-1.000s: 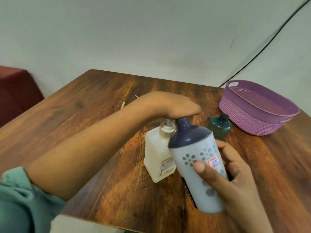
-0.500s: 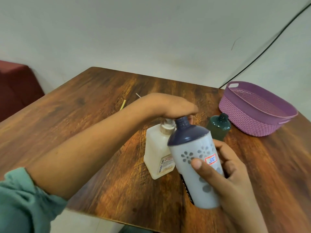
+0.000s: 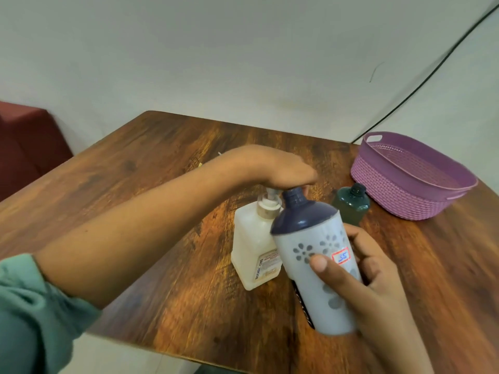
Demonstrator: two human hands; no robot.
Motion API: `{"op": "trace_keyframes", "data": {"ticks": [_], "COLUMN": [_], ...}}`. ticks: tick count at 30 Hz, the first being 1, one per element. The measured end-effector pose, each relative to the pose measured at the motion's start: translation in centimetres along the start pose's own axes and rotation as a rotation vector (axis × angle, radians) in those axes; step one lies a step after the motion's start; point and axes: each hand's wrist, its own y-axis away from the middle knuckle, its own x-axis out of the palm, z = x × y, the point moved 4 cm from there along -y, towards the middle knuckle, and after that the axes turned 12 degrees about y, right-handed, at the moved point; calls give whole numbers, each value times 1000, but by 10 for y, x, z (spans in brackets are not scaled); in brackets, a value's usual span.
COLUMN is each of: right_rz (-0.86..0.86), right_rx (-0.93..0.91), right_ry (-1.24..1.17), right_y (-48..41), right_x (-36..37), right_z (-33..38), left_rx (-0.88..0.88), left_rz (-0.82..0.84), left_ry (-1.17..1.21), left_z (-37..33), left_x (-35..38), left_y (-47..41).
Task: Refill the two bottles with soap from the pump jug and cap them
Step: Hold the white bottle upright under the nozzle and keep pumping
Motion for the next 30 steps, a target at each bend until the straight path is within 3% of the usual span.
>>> {"op": "trace_keyframes", "data": {"ticks": [3,10,15,22,27,30], "right_rz": [0,7,-9,-5,-16,-16], "right_rx": [-15,-3,-16,14,2,5], "right_ry": [-3,0,-9,4,-12,-14], "right_y": [-1,-1,-1,1,2,2], "right_x": [0,0,0,2,2,3], "right_z": [2,-1,4,-2,2,-1], "left_rx": [-24,23,-4,41,-12,27], "left_rz": [-67,-4,-118,39,-99,-13], "left_ry": [28,68,38,49,36,161], "left_z": [0,5,2,7,1,5], "left_x": [-7,6,-9,11,-6,7], "left_y": [-2,0,-1,0,1,0]}}
